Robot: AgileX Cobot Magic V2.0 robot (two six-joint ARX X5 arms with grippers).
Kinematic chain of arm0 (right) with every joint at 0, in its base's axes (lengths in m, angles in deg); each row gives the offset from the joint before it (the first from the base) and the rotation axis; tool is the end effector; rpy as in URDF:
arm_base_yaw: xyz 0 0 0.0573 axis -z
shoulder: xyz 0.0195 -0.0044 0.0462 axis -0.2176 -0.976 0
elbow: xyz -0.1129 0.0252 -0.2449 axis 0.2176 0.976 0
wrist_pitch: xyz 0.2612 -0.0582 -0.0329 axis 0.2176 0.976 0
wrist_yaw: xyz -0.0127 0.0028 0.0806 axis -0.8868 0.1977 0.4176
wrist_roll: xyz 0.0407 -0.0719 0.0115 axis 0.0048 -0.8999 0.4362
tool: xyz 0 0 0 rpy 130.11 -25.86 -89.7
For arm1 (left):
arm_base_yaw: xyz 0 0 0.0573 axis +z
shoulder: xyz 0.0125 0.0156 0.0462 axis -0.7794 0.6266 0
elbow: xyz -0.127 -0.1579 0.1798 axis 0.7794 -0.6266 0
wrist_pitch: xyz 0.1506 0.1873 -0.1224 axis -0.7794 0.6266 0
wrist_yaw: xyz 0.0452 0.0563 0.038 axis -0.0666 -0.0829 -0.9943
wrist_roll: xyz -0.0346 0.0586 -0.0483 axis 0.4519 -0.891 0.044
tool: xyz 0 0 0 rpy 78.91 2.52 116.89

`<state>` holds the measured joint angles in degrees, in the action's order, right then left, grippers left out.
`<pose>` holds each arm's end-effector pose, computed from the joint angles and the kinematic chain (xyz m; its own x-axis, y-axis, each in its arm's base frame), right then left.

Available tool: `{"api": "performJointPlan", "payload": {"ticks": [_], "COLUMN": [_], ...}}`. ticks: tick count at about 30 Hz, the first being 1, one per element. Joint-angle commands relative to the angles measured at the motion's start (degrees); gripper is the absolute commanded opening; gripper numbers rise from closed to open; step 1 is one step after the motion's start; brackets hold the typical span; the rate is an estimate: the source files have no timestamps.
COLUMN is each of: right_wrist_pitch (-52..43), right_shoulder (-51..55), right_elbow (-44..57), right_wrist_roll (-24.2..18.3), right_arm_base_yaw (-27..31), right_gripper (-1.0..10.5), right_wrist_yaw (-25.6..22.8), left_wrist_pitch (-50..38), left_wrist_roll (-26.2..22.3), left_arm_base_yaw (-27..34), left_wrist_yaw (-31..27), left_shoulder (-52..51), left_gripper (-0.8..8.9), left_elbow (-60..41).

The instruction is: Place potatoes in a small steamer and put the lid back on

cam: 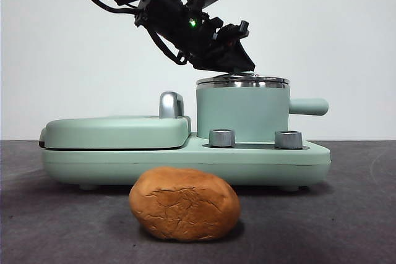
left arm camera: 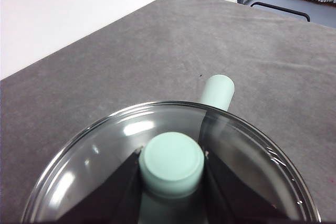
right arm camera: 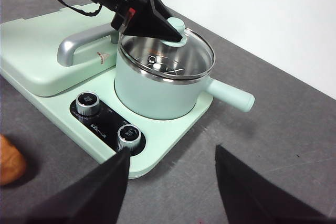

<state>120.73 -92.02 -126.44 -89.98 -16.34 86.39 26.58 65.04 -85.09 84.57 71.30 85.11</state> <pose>0.1388 0.0388 0.3049 0.8159 0.4786 -0.3245 -0.5559 0.8036 -0.2125 0.4145 -0.3058 0.2483 0.5612 -0.7691 -0.3058 0.8135 0.5806 0.0325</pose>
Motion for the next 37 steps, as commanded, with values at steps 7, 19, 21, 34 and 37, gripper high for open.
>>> {"api": "performJointPlan", "payload": {"ticks": [7, 19, 21, 34, 37], "right_wrist_pitch": [-0.33, -0.33, -0.33, -0.33, -0.35], "right_shoulder": [-0.28, -0.28, -0.28, -0.35, -1.16], "right_elbow": [-1.05, -1.05, -1.05, -1.05, -1.07], "right_wrist_roll": [0.81, 0.81, 0.81, 0.81, 0.9], "right_arm_base_yaw": [-0.22, -0.24, -0.24, -4.35, -6.27], "right_gripper": [2.6, 2.6, 2.6, 2.6, 2.6], "right_wrist_yaw": [-0.09, -0.04, -0.02, -0.04, -0.07], "left_wrist_pitch": [0.94, 21.03, 24.11, 28.65, 29.31], "left_wrist_roll": [-0.17, -0.83, -0.83, 2.47, 4.81], "left_arm_base_yaw": [0.24, 2.21, 3.19, 11.15, 12.57], "left_wrist_yaw": [-0.63, -0.63, -0.66, -2.75, -3.17], "left_shoulder": [-8.98, -25.88, -28.41, -52.39, -59.12], "left_gripper": [0.06, 0.12, 0.13, 0.13, 0.13], "left_elbow": [1.73, 1.68, 1.51, -19.43, -25.66]}}
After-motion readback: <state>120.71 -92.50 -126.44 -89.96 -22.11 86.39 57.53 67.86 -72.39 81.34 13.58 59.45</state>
